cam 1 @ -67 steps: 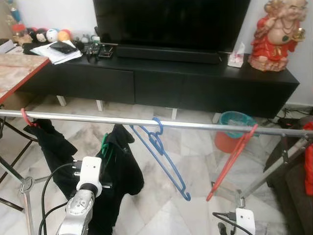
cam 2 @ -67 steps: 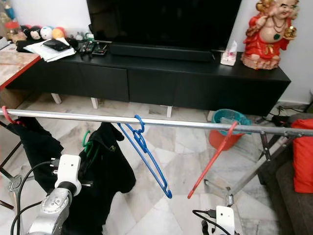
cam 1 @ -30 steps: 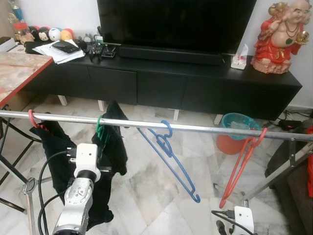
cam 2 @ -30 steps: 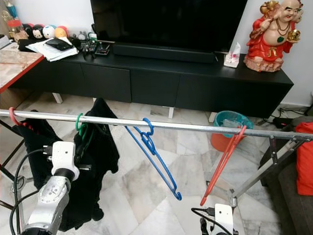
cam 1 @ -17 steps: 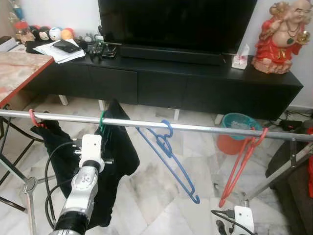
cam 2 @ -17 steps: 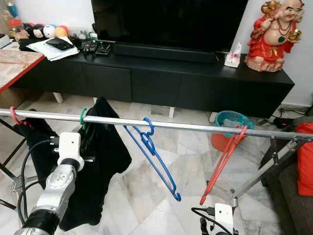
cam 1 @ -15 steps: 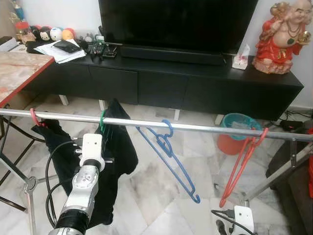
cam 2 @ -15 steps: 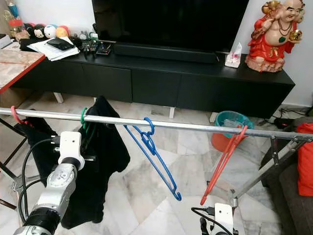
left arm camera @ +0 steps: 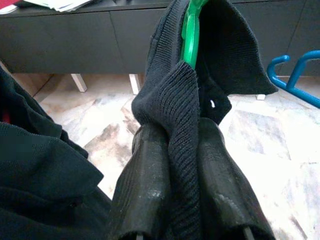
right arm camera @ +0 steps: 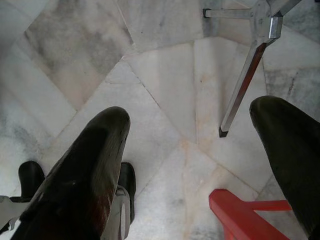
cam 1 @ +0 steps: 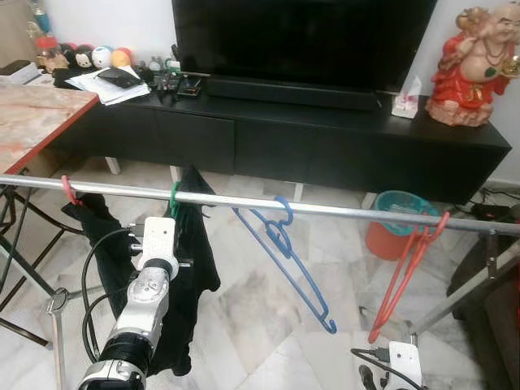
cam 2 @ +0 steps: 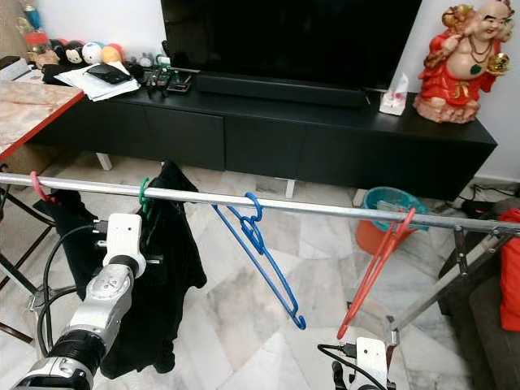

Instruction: Hang hanger

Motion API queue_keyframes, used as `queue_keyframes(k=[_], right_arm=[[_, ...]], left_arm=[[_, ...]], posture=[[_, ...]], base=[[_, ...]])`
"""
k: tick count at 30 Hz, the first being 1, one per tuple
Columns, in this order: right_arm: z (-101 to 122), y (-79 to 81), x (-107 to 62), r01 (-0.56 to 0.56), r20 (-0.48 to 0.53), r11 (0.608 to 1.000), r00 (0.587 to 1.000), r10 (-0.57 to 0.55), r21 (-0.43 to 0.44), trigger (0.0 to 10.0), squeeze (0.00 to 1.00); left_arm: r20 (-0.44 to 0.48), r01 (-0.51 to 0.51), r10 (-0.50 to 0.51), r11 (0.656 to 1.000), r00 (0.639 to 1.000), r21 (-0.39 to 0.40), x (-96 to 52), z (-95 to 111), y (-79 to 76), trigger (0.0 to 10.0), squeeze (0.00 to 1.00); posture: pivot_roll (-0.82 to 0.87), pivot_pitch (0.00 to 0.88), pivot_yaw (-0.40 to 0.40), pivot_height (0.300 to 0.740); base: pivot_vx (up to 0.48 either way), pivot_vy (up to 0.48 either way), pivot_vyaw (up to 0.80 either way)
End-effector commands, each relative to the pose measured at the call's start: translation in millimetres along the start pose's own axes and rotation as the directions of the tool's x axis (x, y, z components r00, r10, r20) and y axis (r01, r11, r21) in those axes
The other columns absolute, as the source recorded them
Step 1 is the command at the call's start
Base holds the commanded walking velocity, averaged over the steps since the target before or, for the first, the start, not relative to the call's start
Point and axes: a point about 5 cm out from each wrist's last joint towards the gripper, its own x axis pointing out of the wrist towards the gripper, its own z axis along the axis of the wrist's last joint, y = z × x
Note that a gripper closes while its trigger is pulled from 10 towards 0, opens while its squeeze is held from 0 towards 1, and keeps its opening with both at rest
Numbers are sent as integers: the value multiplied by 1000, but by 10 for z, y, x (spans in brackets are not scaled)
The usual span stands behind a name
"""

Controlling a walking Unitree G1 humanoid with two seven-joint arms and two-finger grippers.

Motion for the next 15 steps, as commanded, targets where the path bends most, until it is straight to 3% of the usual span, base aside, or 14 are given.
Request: queue_keyframes(k=[1,6,7,8,9,15], right_arm=[[-2,-9,1,3,-9,1000,1000,-3,0,10000,0],[2,-10,2,3,-9,1000,1000,-3,1,10000,0],[2,-10,2,3,-8,1000,1000,-3,1,10000,0],[3,-10,2,3,-8,1000,1000,-3,1,10000,0],[3,-12,2,4,-8,1000,1000,-4,0,10000,0],[4,-12,2,4,-8,1000,1000,-4,0,10000,0]], left_arm=[[-62,30,-29,999,998,14,-22,-106,-22,10000,0],[-74,61,-59,998,996,24,-98,-189,-28,10000,4],[-71,58,-57,998,996,23,-106,-192,-22,10000,675],[-68,56,-55,998,996,23,-111,-193,-17,10000,675],[-60,50,-49,999,997,12,-123,-191,-5,10000,1000],[-9,52,-52,998,999,-18,-154,-134,8,10000,1000]], posture=[[-83,0,-67,740],[-83,0,-66,740],[-81,0,-67,740],[-81,0,-67,740],[-80,0,-66,740],[-72,0,-71,740]], base=[[0,0,0],[0,0,0],[0,0,0],[0,0,0],[0,0,0],[0,0,0]])
